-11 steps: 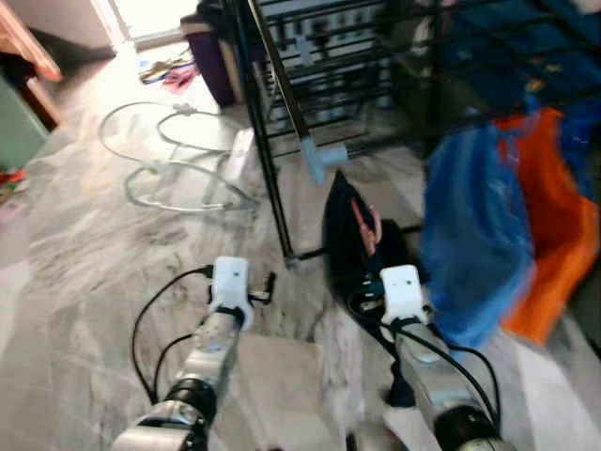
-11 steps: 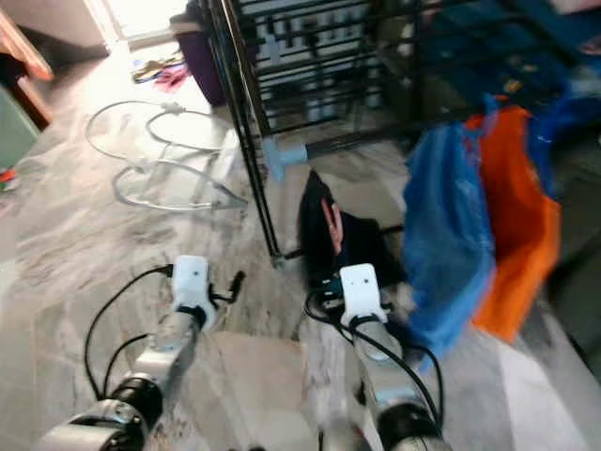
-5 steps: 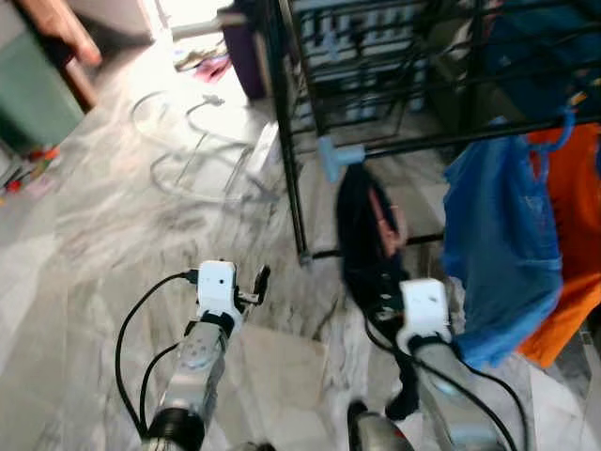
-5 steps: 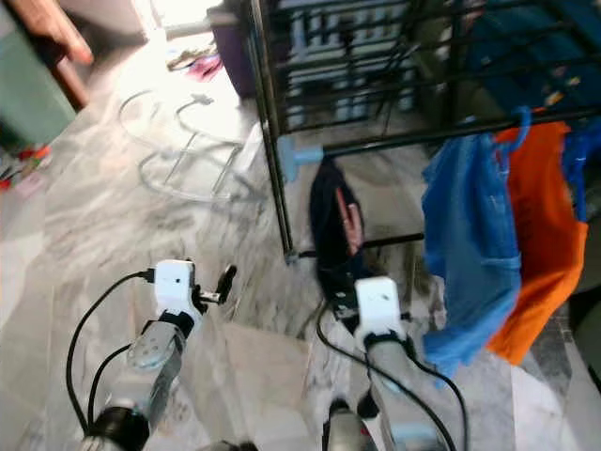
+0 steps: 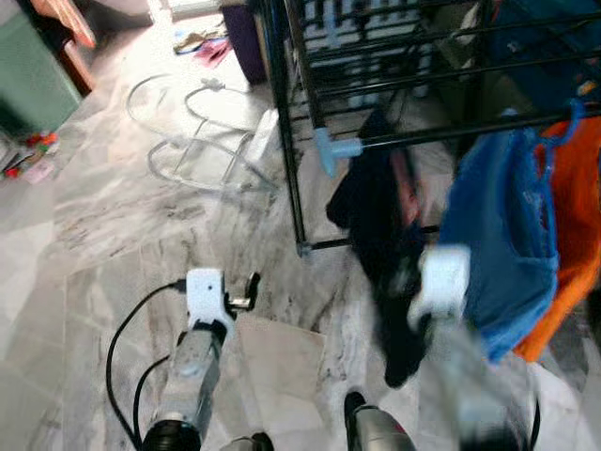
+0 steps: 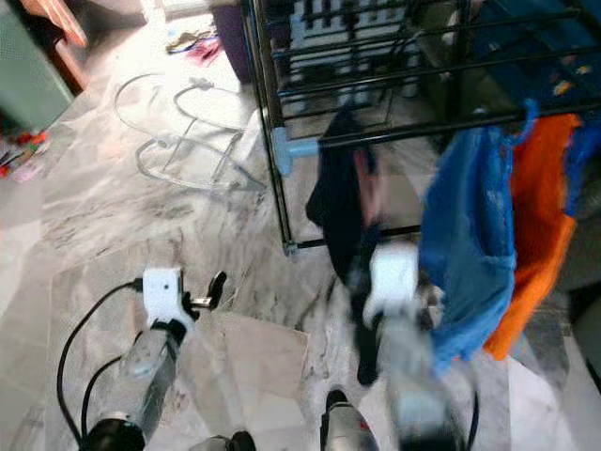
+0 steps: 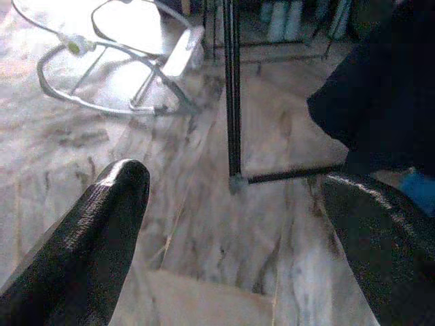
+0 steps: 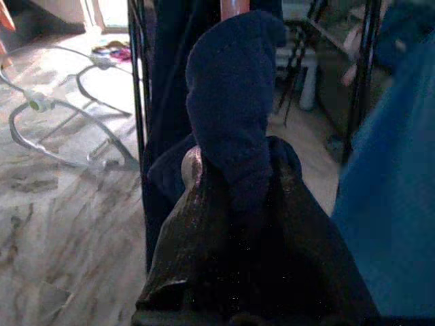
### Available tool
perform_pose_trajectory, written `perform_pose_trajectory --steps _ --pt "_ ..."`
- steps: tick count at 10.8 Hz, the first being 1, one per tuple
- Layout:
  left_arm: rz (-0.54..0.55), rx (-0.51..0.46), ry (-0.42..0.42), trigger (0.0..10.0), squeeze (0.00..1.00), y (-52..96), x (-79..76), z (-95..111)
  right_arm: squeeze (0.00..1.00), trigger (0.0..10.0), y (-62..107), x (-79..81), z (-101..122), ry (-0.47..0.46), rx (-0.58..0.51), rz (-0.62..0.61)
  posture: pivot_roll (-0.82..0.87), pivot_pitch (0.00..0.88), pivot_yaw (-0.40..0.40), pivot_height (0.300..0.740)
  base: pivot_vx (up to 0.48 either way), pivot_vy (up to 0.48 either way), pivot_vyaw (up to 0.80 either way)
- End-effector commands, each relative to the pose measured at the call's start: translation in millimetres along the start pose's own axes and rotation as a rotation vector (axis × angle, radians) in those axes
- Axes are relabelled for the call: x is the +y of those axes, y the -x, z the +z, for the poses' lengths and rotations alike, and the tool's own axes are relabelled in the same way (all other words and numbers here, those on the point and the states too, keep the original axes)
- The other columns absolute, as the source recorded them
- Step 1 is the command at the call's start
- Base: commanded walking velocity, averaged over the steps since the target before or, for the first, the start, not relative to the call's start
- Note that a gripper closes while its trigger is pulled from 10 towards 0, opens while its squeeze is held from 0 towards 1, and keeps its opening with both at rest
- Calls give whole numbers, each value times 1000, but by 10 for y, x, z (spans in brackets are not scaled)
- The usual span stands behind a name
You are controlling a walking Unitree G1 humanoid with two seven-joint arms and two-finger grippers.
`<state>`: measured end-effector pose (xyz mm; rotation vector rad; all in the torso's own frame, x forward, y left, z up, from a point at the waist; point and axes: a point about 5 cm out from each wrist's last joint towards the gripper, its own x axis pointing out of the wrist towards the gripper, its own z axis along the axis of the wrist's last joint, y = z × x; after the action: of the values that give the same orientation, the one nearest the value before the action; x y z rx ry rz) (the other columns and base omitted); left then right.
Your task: Hang hanger
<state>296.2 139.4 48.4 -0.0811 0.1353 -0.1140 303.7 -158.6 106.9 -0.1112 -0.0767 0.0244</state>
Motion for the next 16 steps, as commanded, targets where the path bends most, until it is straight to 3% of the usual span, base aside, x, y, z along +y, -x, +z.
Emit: perform_pose_trajectory --steps 1,4,9,11,12,13,14,16 --pt "30 7 -3 10000 0 -5 54 19 0 10000 -54 26 45 -26 -4 23 -233 225 103 740 0 0 0" --pt "21 19 -10 10000 0 -8 20 4 0 10000 -386 126 108 -79 83 92 -224 222 95 740 0 0 0" --pt "28 39 -11 10000 0 19 -3 -19 0 10000 -422 488 129 -108 125 243 -209 227 89 740 0 0 0" --pt "18 48 -15 10000 0 3 -31 -21 0 10000 -383 464 67 -104 149 222 -215 228 92 740 0 0 0" --pt "13 51 -15 10000 0 -5 -42 -15 1000 10000 -368 376 25 -102 165 161 -218 228 95 740 0 0 0" --pt "11 52 -16 10000 0 -7 -47 -14 1000 10000 -360 366 43 -99 148 158 -220 227 97 740 0 0 0" --pt "7 57 0 10000 0 -16 -69 -14 1000 10000 -352 313 118 2 78 145 -221 228 96 740 0 0 0" --pt "13 66 -11 10000 0 -39 -79 -14 1000 10000 -257 233 202 58 -9 110 -225 231 91 740 0 0 0"
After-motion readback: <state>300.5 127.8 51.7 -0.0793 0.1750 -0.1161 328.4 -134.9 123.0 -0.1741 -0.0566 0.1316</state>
